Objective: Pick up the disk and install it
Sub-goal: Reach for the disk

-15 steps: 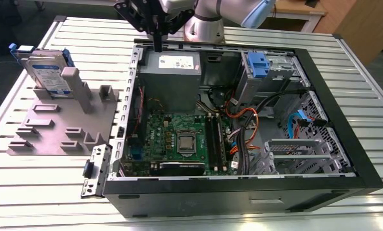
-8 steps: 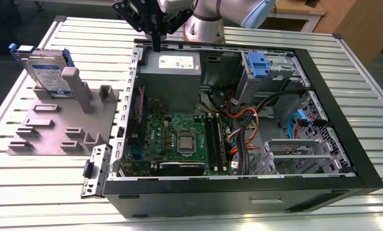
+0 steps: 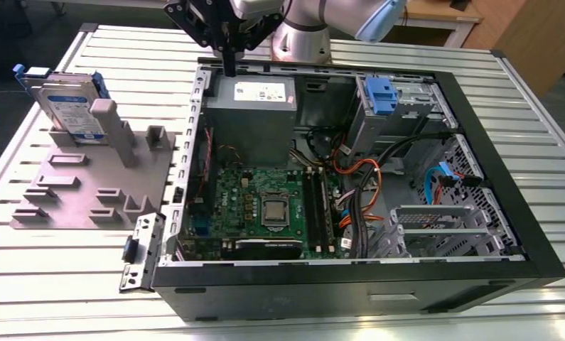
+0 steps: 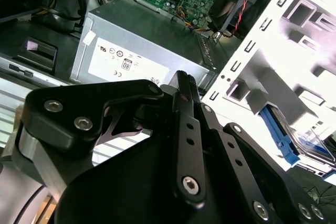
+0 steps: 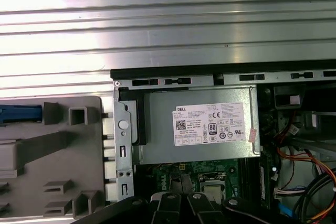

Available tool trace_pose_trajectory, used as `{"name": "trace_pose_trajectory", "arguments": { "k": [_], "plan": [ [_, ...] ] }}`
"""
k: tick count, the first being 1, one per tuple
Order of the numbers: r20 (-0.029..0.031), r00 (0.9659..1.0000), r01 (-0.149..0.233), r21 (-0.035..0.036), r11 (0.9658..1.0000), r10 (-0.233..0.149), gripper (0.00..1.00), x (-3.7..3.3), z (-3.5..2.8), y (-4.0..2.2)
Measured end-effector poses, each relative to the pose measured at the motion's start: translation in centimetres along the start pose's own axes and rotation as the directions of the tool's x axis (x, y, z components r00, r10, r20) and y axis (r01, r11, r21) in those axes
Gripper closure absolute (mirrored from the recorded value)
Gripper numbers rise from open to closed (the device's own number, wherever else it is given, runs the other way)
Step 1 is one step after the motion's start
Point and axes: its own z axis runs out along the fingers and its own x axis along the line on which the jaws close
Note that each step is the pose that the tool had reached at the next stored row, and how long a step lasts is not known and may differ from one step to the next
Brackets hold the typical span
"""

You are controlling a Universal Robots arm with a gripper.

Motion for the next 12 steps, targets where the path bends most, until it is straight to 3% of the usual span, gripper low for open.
{"name": "trace_pose_trajectory", "arguments": {
  "k": [12],
  "plan": [
    [0.0,1.0,0.0,0.0,1.0,0.0,0.89,0.4,-0.01,-0.03]
  ]
}}
